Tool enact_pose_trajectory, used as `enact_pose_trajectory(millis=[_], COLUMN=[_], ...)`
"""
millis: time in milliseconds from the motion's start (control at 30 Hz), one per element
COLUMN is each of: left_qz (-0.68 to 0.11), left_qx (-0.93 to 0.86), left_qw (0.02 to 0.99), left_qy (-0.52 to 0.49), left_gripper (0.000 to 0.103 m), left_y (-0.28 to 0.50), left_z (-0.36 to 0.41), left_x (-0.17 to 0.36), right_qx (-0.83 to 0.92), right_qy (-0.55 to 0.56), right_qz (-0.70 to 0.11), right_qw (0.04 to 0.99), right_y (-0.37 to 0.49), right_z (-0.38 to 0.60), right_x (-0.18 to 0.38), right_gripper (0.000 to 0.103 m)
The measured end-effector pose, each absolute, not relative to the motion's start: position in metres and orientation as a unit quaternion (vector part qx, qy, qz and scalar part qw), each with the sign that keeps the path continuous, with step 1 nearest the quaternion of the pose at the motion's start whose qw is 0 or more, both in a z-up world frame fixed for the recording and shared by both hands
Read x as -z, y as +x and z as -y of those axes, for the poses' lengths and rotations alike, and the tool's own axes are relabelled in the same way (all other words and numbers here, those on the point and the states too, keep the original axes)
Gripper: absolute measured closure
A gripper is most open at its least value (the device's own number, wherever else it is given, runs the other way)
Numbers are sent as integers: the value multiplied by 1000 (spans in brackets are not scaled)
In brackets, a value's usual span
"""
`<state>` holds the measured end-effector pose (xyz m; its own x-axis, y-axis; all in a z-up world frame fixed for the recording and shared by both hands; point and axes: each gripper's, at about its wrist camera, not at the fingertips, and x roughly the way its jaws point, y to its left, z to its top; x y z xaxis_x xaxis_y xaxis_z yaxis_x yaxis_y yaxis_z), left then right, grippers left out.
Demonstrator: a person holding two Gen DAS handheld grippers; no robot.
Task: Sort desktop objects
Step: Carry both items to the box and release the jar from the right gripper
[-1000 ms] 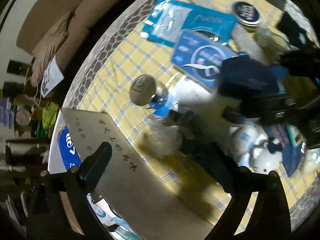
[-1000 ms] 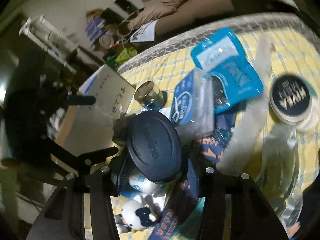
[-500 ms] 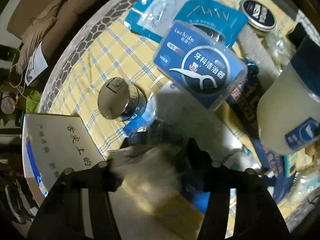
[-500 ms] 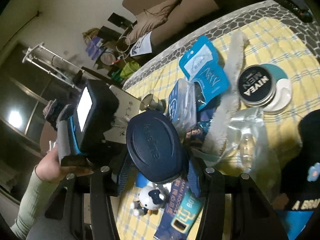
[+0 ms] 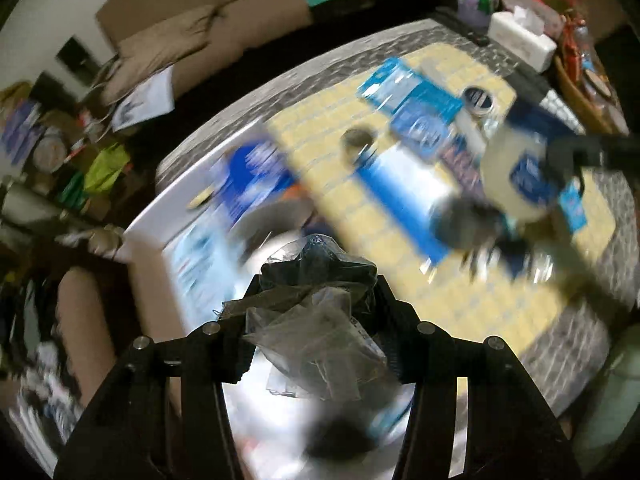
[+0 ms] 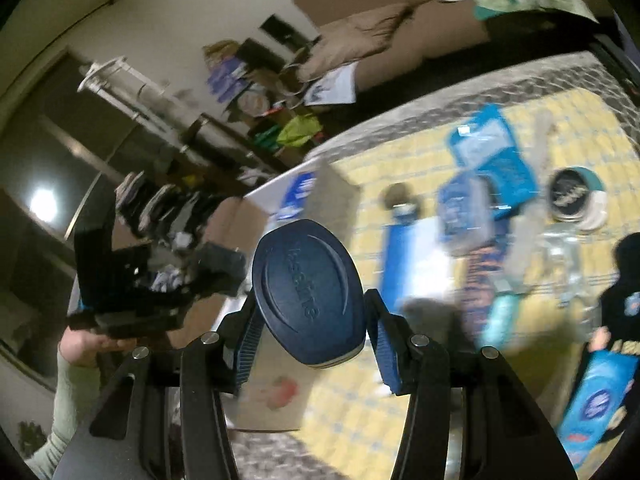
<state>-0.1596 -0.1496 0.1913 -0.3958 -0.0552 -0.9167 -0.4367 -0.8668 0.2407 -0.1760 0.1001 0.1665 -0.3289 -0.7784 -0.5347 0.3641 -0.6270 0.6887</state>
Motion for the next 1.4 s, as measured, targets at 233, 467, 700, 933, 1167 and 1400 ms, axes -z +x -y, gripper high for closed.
enact_pose_trajectory(millis=[233, 467, 700, 933, 1167, 1400], left_qz=[-172, -125, -109, -110, -155, -175], left_qx=[-806, -800, -806, -809, -788, -769], left_qw=[72, 74, 93, 115, 108, 97], left_qy=[-562, -581, -574, -565, -586, -607], left_gripper=[55, 54, 54, 54, 54, 54], left_y=[-98, -75, -57, -43, -54, -63], left_z=[261, 307, 326, 332, 315, 301], left_x=[-177, -134, -120, -130, -108, -85], right_qx=[732, 676, 645, 591, 624, 699], right_qy=[473, 535, 592, 614, 613, 561], right_qz=[228, 228, 160, 129, 77, 1], right_qw=[434, 452, 456, 506, 478, 443], right_y=[-152, -151, -163, -167, -179, -171], right_z=[22, 142, 214, 252, 248, 234], right_x=[-177, -118, -71, -64, -62, -97], right_gripper=[51, 51, 52, 52, 44, 30])
